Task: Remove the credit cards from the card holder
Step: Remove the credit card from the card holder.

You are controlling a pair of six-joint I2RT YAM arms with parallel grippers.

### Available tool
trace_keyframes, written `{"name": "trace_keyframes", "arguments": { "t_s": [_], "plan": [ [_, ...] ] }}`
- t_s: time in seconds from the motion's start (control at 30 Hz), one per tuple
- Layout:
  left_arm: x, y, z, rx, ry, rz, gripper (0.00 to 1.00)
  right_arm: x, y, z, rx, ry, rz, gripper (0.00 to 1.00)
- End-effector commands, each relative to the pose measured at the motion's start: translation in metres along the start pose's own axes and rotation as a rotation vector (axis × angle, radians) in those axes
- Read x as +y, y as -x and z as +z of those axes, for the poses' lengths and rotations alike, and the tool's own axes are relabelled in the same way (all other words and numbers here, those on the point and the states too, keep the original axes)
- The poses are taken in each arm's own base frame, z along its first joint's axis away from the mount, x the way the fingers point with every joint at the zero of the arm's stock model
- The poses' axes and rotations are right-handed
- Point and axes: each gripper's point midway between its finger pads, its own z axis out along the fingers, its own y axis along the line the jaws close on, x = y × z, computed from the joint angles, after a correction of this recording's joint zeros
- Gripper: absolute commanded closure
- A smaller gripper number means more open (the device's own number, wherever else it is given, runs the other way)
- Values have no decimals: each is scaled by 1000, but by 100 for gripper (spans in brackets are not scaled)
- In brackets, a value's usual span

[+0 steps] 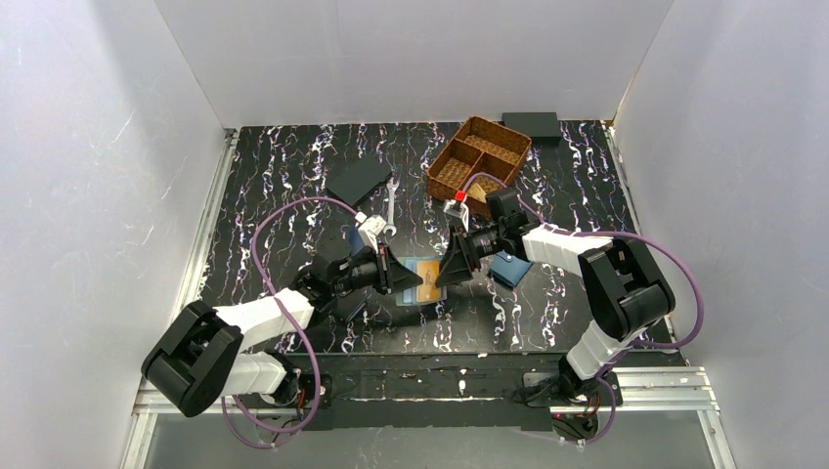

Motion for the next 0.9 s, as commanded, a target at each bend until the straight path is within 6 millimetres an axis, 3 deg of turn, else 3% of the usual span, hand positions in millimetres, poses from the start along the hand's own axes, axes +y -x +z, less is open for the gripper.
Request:
{"name": "trace_keyframes", "arguments": {
  "t_s": [0.0,0.13,0.27,0.37,0.6,0.73,0.87],
  "plan": [
    [-15,5,-1,-20,-80,22,100,22,12,-3,-23,83,-59,43],
    [-11,4,-1,-27,-70,12,100,25,13,-3,-22,100,-57,58],
    [-3,3,-2,-42,-37,0,100,23,13,-2,-22,97,-48,85],
    [6,3,-4,-50,-9,-30,100,21,13,-2,-21,89,-41,98],
    [13,6,-8,-63,2,-73,93,15,11,-1,-21,66,-26,99],
    [16,7,-10,-61,-2,-106,100,9,10,-1,-22,44,-13,99],
    [23,7,-13,-69,-1,-130,100,-3,8,-3,-26,-6,8,99]
  ]
}}
